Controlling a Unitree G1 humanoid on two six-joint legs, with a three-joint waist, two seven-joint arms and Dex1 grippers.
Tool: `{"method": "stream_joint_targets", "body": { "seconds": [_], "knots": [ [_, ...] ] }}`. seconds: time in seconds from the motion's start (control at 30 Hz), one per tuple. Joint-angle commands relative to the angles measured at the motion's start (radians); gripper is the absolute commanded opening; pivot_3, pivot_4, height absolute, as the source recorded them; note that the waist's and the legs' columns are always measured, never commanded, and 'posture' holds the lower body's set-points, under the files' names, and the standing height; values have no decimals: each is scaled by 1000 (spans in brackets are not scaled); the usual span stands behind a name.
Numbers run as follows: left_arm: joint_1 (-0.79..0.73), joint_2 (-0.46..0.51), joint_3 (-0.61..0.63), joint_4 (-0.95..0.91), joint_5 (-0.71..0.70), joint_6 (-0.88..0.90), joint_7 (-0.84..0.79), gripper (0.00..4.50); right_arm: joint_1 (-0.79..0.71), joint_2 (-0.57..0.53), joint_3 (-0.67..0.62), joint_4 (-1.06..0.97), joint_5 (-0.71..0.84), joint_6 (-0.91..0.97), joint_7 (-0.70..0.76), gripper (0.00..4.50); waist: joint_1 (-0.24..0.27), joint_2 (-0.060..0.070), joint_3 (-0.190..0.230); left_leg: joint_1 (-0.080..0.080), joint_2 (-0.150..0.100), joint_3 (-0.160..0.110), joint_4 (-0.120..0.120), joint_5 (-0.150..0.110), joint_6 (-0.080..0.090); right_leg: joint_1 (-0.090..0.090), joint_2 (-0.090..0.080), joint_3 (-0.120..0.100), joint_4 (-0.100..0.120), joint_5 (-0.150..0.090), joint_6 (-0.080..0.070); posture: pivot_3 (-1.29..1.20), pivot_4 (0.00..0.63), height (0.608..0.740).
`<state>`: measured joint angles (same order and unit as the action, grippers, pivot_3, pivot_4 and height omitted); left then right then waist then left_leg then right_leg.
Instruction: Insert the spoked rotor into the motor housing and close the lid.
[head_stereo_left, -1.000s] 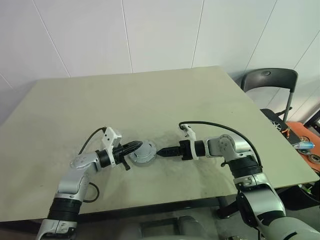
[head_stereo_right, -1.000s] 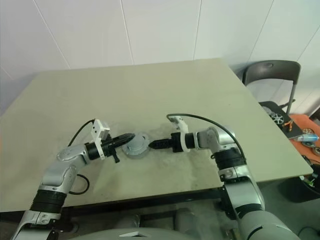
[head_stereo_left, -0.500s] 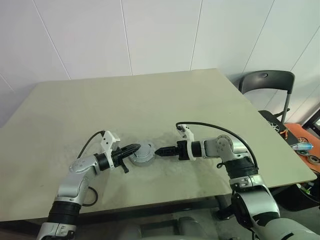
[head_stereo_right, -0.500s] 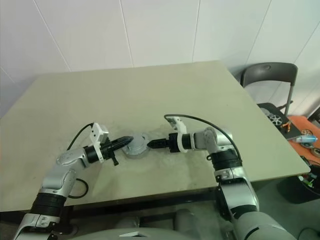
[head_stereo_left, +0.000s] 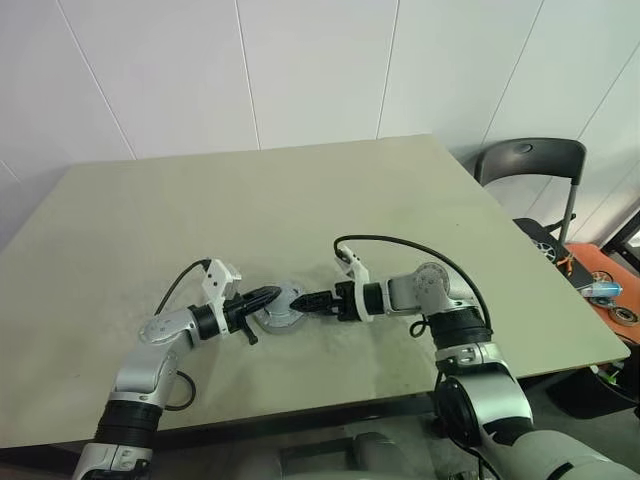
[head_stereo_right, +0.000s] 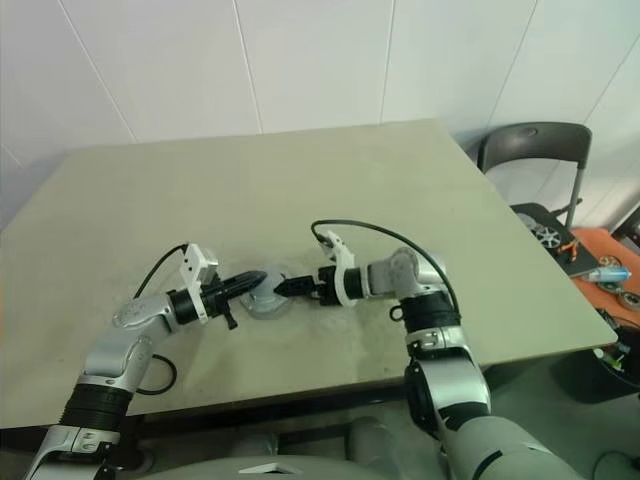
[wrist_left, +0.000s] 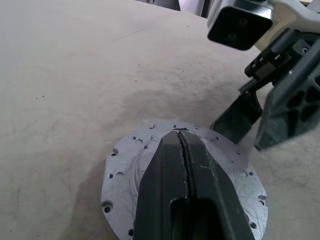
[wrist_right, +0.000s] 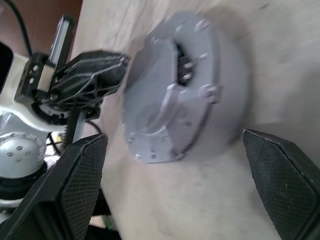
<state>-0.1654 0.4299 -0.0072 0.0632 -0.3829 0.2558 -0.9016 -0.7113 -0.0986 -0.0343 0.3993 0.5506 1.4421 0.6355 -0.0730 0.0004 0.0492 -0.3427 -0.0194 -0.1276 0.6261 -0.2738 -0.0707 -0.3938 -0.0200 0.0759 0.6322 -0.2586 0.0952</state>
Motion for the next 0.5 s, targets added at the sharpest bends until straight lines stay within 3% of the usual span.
{"method": "stream_joint_targets", "body": {
  "seconds": [0.03, 0.27, 0.37, 0.5],
  "knots": [
    [-24, 8, 7, -44, -3, 2, 6, 0, -31, 35, -7, 2, 56, 61, 27, 4476, 1, 0, 0, 0, 0, 0, 0, 0, 0, 0, 0, 0, 0, 0, 0, 0, 0, 740],
    [-41, 25, 19, -63, -9, 25, 16, 0, -44, 99, -94, 41, 62, 46, -13, 4476, 1, 1, 1, -1, 0, 0, 0, 0, 0, -1, 0, 0, 0, 0, 0, 0, 0, 740],
    [-40, 27, 20, -74, -11, 34, 23, 0, -59, 136, -172, 84, 46, -10, -78, 4476, 1, 1, 1, -3, 0, 0, 1, 0, 0, -2, 0, 0, 0, 0, 0, 0, 0, 740],
    [-41, 24, 18, -93, -14, 50, 34, 0, -53, 138, -171, 131, -2, -116, -135, 4476, 1, 1, 1, -4, 0, 0, 1, 0, 0, -3, 0, 0, 0, 0, 0, 0, 0, 740]
  ]
}}
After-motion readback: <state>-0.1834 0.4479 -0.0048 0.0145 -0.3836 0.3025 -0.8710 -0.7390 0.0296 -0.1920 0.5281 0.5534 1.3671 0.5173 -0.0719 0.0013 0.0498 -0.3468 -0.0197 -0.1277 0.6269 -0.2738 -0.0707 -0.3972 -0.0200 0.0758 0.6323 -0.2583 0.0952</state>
